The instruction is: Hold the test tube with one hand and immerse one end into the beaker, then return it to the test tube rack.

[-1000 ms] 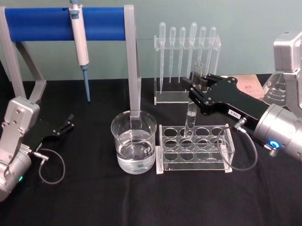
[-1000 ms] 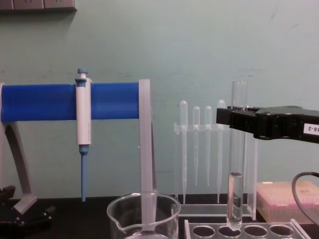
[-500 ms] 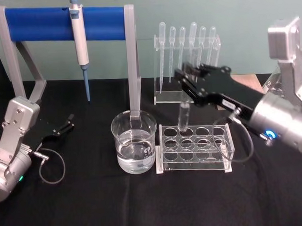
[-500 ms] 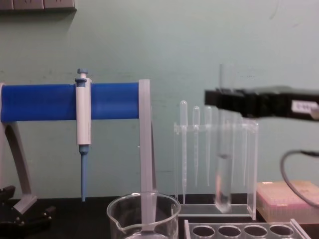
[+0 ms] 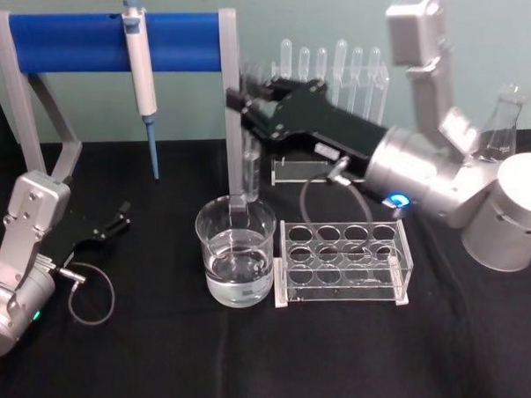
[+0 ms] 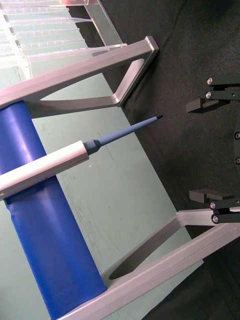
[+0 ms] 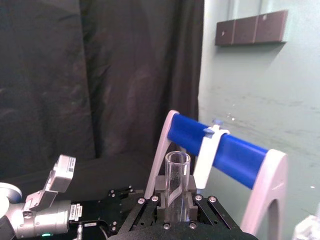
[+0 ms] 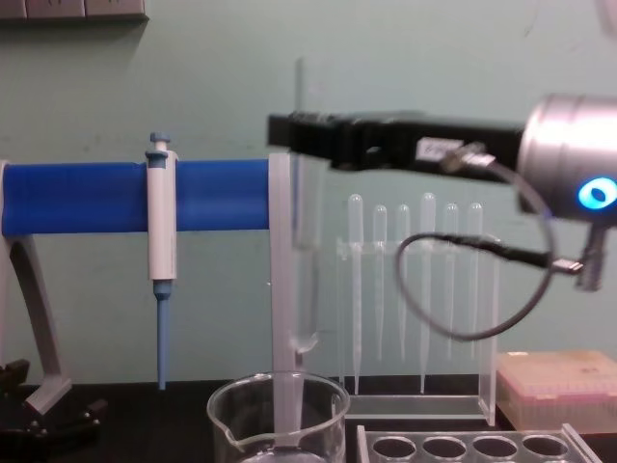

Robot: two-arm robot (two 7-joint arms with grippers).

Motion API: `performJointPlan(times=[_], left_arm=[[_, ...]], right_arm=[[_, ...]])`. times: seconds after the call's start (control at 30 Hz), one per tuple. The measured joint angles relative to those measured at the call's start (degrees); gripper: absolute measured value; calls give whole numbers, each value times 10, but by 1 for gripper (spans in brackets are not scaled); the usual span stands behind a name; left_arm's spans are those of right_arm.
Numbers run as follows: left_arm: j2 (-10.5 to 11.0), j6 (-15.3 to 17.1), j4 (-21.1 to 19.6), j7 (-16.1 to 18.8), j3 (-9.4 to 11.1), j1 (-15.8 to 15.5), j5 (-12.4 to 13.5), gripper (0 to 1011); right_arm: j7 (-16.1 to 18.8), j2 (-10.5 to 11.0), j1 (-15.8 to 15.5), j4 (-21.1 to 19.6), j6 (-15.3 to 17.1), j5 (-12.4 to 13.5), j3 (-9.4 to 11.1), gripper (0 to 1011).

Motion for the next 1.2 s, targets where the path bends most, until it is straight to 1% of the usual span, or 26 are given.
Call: performJointPlan(times=[0.07,0.1,0.2,0.37,0.57,0.6,0.73,0.87,1.03,1.2], left_arm=[[0,0,0,0,0,0,0,1000],[0,0,0,0,0,0,0,1000],[0,0,0,0,0,0,0,1000],[0,0,0,0,0,0,0,1000],[0,0,0,0,0,0,0,1000],[0,0,0,0,0,0,0,1000],[0,0,0,0,0,0,0,1000],[0,0,0,0,0,0,0,1000],[0,0,0,0,0,0,0,1000],[0,0,0,0,0,0,0,1000]], right_arm=[[3,-6,5,12,-4,-4,-7,225],[5,-11,9,24,-10,-9,-15,225],[10,-20,12,48,-24,-19,-27,225],[16,-28,7,77,-47,-35,-39,224],[20,-36,-11,110,-80,-54,-44,225],[20,-36,-11,110,-80,-54,-44,225],[26,-43,-19,132,-98,-66,-46,224],[28,-47,-24,141,-105,-75,-46,225],[29,-50,-32,142,-109,-87,-44,225],[28,-52,-37,141,-110,-92,-39,225]])
